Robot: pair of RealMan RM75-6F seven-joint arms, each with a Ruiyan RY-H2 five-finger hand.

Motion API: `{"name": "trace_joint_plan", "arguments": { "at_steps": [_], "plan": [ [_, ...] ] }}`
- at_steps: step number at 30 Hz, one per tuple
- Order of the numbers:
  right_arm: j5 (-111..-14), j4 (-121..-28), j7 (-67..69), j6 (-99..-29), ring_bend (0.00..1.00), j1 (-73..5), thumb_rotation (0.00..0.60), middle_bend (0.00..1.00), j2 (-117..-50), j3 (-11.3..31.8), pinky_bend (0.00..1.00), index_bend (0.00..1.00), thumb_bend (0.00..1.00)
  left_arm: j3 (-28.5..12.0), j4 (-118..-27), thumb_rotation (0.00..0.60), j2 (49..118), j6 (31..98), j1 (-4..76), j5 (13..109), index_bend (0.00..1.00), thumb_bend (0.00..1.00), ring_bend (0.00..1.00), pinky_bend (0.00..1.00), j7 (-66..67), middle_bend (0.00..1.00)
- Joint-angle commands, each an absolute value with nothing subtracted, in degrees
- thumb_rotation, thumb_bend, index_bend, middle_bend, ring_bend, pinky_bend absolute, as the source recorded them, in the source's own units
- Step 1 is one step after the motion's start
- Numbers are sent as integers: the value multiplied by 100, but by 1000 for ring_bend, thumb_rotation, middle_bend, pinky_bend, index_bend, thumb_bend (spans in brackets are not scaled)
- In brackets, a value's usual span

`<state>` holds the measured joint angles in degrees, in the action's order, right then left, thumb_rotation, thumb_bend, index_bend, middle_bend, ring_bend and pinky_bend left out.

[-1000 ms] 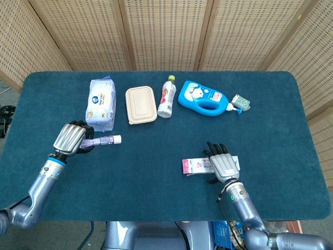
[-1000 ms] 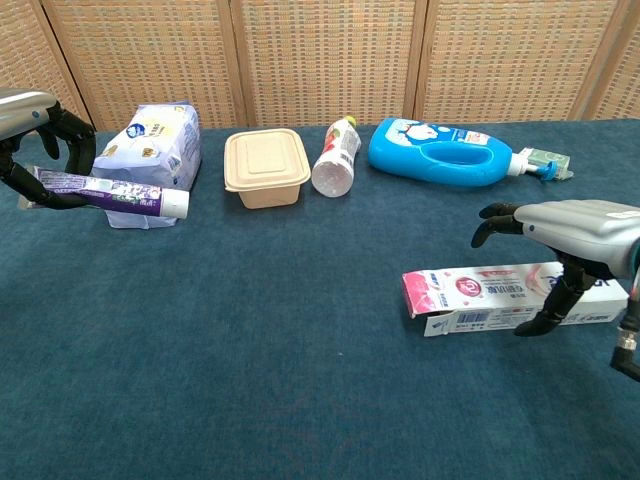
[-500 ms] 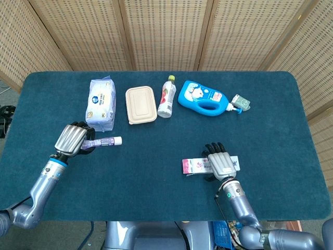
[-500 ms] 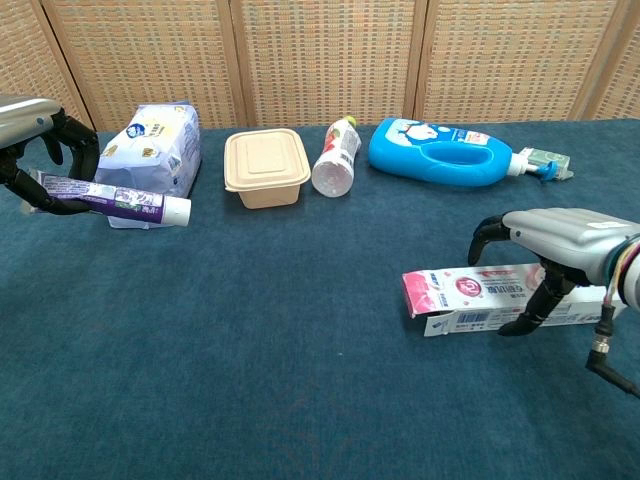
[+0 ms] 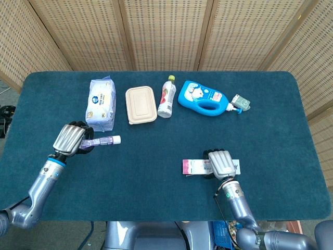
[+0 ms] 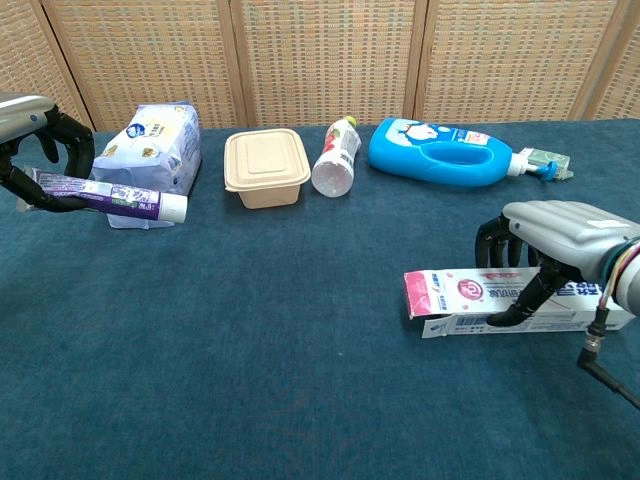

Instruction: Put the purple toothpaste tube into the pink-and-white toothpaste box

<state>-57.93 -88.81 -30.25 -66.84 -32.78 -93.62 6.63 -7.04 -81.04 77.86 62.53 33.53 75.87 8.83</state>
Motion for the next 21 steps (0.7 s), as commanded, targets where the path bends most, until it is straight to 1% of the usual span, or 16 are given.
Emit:
{"name": "trace_joint_plan", "arguments": {
  "at_steps": [1, 5, 8, 11, 21],
  "plan": [
    [-5900, -8860, -2940, -6700, 428, -3252, 600, 501, -9380, 652, 412, 578, 0, -707, -8120, 600, 7787, 6254, 3353, 7596, 826, 415, 342, 368, 865, 603],
    [-5982, -9031, -2912, -6724, 431, -3261, 600, 503, -9319, 718, 415, 581, 0, -704, -8185, 600, 7788, 6249, 3357, 7626, 826, 417, 342, 367, 834, 604],
    [-5997, -9531, -2940, -6753, 431, -3324, 600, 503, -9174, 904, 426, 586, 0, -698, -8333, 600, 7800, 6239, 3385, 7698, 826, 417, 342, 367, 802, 604],
    [-5907, -9801, -3043, -6762, 434, -3367, 600, 503, -9096, 1006, 432, 589, 0, -694, -8429, 600, 7798, 6247, 3392, 7744, 826, 417, 342, 367, 776, 603],
    [-5668, -10376, -3221, -6767, 438, -3502, 600, 506, -8975, 1222, 437, 593, 0, -729, -8712, 600, 7835, 6295, 3405, 7852, 826, 415, 342, 367, 497, 603]
  ]
}}
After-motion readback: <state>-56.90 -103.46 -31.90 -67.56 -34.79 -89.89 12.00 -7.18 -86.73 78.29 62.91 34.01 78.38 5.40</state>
